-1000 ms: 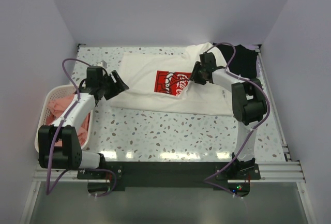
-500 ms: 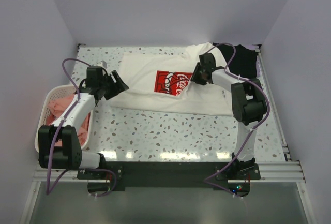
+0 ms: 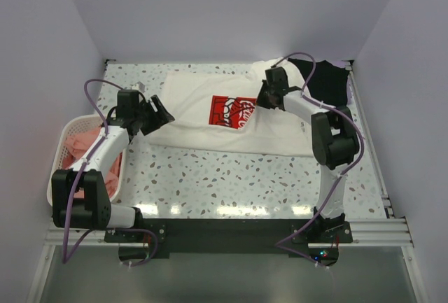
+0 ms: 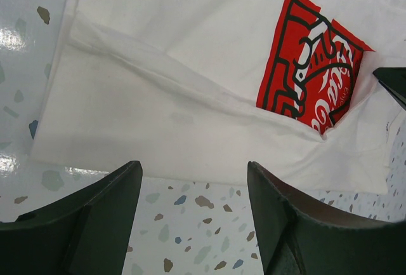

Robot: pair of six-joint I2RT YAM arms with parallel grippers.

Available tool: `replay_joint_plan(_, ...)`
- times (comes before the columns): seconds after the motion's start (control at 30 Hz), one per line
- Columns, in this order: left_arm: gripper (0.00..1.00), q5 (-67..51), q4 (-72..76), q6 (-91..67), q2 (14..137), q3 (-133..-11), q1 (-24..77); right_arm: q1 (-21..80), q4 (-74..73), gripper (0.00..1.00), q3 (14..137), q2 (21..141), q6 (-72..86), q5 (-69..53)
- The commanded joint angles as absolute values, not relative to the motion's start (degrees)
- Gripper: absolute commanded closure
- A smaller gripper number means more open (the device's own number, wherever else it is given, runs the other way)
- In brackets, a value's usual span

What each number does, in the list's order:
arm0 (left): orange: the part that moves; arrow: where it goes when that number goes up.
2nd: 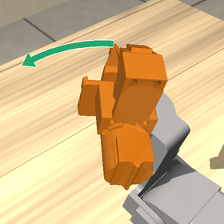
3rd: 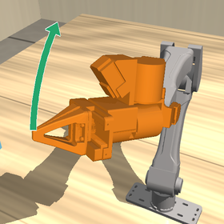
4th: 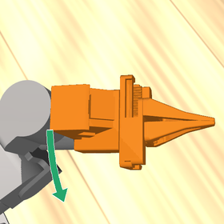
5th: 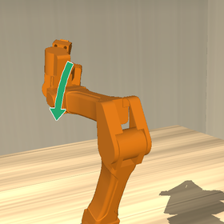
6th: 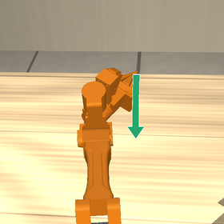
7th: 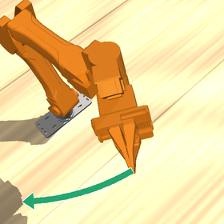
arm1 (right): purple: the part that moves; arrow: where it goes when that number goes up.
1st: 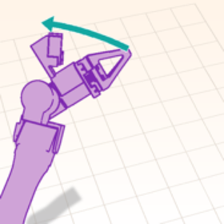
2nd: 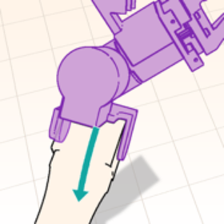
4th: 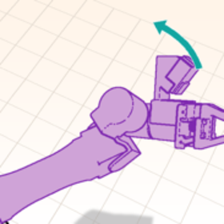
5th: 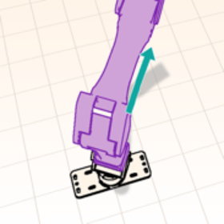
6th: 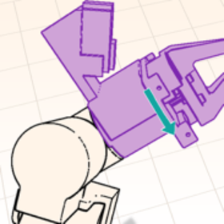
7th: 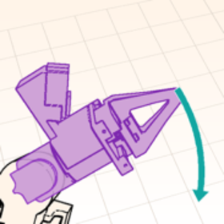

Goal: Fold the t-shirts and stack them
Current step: Fold the tshirt

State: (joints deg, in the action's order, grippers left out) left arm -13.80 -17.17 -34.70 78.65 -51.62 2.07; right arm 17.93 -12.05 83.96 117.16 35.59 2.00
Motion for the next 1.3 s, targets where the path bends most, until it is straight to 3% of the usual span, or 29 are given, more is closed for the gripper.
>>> replay_joint_plan(0.0,0.28,-14.9,-14.9,-33.8,78.9,-51.3,2.4,20.1,-9.7,0.96,88.1,118.7,33.4,2.4)
replay_joint_plan(0.33,0.28,-15.1,-14.8,-33.8,79.4,-51.3,2.4,21.6,-11.8,0.92,91.3,123.2,30.9,1.4)
replay_joint_plan(0.43,0.28,-15.1,-14.6,-33.8,79.5,-51.2,2.4,21.7,-12.3,0.76,91.8,123.0,30.3,1.8)
replay_joint_plan(0.57,0.28,-13.5,-14.6,-34.8,80.4,-50.9,2.5,21.6,-13.4,0.46,91.6,120.4,29.4,2.6)
replay_joint_plan(0.7,0.28,-12.3,-14.7,-37.7,82.2,-52.0,3.4,21.4,-14.8,0.37,89.8,115.1,29.8,4.5)
replay_joint_plan(0.77,0.29,-11.2,-15.5,-39.2,83.1,-53.4,5.0,21.3,-14.3,0.38,86.4,111.2,30.8,3.4)
replay_joint_plan(0.87,0.36,-9.5,-15.5,-41.6,85.6,-55.0,6.8,22.0,-11.3,0.49,80.2,106.6,32.1,0.1)
replay_joint_plan(0.9,0.39,-9.4,-15.3,-42.1,86.0,-55.5,7.2,22.1,-11.4,0.61,78.8,105.5,32.2,0.2)
replay_joint_plan(1.0,0.53,-8.3,-14.3,-44.0,87.8,-55.6,9.0,22.8,-8.6,0.74,71.6,101.6,32.9,-2.2)
replay_joint_plan(1.13,0.74,-7.6,-13.4,-46.3,90.3,-55.5,9.5,25.0,-6.3,0.79,64.8,99.1,32.3,-2.9)
replay_joint_plan(1.27,0.83,-7.5,-11.3,-47.7,92.3,-54.6,9.7,28.1,-6.2,0.82,63.5,99.7,32.1,-3.3)
